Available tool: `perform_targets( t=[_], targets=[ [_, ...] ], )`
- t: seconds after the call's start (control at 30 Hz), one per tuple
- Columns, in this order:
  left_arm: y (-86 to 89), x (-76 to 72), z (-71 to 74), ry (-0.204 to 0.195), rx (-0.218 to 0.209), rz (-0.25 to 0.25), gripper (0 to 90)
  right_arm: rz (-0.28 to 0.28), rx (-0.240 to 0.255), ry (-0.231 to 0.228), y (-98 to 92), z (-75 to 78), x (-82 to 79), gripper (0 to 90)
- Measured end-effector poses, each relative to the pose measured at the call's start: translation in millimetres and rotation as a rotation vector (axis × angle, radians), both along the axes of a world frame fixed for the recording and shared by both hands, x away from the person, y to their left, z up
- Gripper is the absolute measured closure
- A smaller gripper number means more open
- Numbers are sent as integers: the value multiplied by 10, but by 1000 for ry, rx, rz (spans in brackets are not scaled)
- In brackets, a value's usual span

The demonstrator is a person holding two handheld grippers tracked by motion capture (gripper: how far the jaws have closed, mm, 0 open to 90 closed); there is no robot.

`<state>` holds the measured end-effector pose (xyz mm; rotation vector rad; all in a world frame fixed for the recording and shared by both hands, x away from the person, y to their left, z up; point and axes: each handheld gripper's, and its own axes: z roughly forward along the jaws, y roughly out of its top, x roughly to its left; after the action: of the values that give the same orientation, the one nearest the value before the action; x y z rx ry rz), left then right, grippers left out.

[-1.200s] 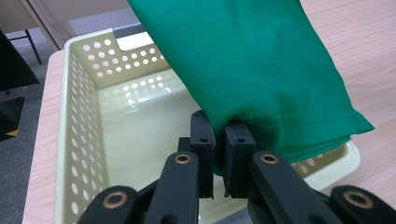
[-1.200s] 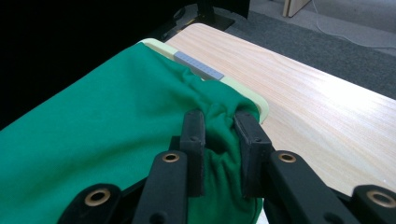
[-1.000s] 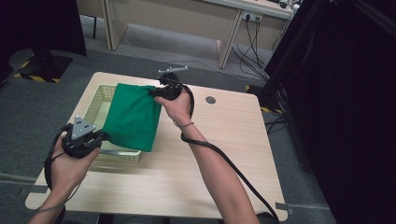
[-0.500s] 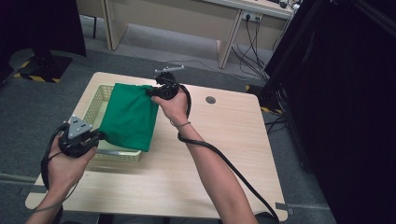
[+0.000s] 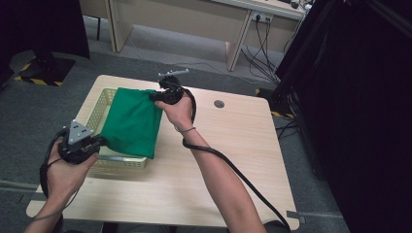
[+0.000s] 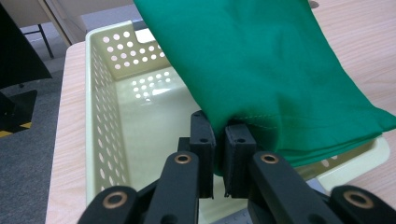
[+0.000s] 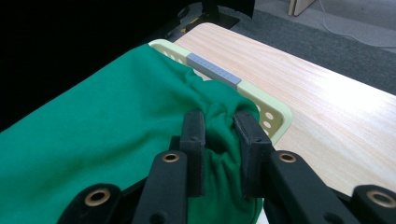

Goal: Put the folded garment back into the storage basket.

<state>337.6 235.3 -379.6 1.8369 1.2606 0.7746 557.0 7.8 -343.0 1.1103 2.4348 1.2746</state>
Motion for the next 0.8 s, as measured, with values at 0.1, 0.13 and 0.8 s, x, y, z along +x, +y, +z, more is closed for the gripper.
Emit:
perform_targets(
  t=[0.1,0.13,0.8],
  targets=[
    [2,-1,-3,1,1,1,844,0,1,1,7,-5,-2,758],
    [3,0,-5,2,1,1,844,0,0,1,10,-7,-3,758],
    [62,-3,-16,4,9,19,844,6,-4,5,71,-17,-8,757]
  ],
)
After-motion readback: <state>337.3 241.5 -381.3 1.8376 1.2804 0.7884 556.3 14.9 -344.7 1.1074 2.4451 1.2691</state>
